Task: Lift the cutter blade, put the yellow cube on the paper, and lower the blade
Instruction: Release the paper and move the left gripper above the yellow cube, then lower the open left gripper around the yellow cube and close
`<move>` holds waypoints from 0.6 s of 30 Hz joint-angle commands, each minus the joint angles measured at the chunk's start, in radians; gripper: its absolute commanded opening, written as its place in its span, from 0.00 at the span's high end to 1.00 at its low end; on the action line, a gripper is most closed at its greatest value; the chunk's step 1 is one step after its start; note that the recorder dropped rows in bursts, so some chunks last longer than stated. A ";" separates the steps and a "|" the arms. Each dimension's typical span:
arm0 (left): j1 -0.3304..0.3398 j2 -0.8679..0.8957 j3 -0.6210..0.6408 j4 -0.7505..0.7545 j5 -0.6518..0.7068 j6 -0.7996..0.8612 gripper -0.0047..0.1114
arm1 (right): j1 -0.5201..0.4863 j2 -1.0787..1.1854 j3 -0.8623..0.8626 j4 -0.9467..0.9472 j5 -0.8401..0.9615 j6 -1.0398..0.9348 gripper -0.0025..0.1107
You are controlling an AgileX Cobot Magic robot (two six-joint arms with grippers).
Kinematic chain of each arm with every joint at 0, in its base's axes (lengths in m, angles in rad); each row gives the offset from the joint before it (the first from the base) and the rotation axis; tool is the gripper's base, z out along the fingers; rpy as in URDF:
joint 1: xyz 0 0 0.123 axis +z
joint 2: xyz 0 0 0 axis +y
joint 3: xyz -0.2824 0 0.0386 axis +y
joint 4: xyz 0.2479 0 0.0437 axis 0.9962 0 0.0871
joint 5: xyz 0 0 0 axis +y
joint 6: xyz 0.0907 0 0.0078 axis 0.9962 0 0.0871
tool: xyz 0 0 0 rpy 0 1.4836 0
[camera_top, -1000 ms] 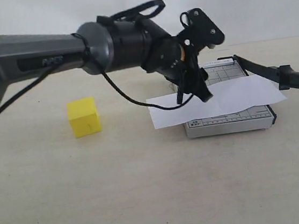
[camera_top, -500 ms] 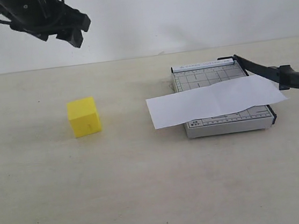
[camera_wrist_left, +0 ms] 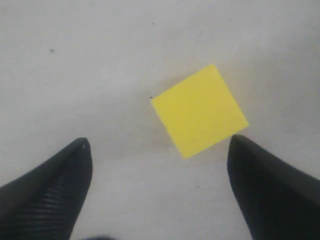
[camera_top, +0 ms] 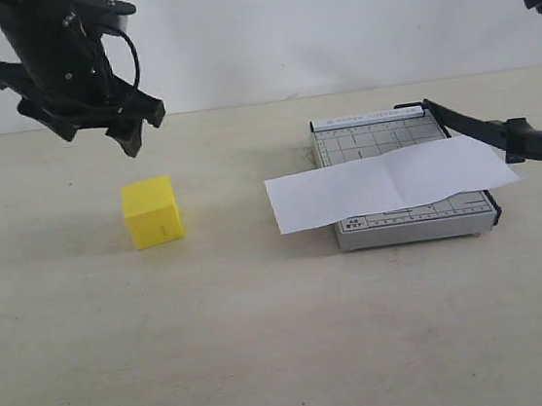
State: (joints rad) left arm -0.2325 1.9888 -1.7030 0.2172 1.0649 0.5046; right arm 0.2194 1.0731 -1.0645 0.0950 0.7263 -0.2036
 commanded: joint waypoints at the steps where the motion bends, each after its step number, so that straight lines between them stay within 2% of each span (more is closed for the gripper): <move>1: 0.001 0.043 0.003 -0.111 0.009 -0.019 0.29 | 0.000 -0.005 -0.006 0.002 0.001 -0.011 0.98; 10: 0.001 0.078 0.003 -0.132 0.004 -0.056 0.29 | 0.000 -0.005 -0.006 0.002 0.003 -0.024 0.98; 18: 0.001 0.078 0.003 -0.072 0.009 -0.094 0.29 | 0.000 -0.005 -0.006 0.002 0.003 -0.041 0.98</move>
State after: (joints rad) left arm -0.2325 2.0701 -1.7030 0.1236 1.0649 0.4363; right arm 0.2194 1.0731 -1.0645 0.0950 0.7263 -0.2324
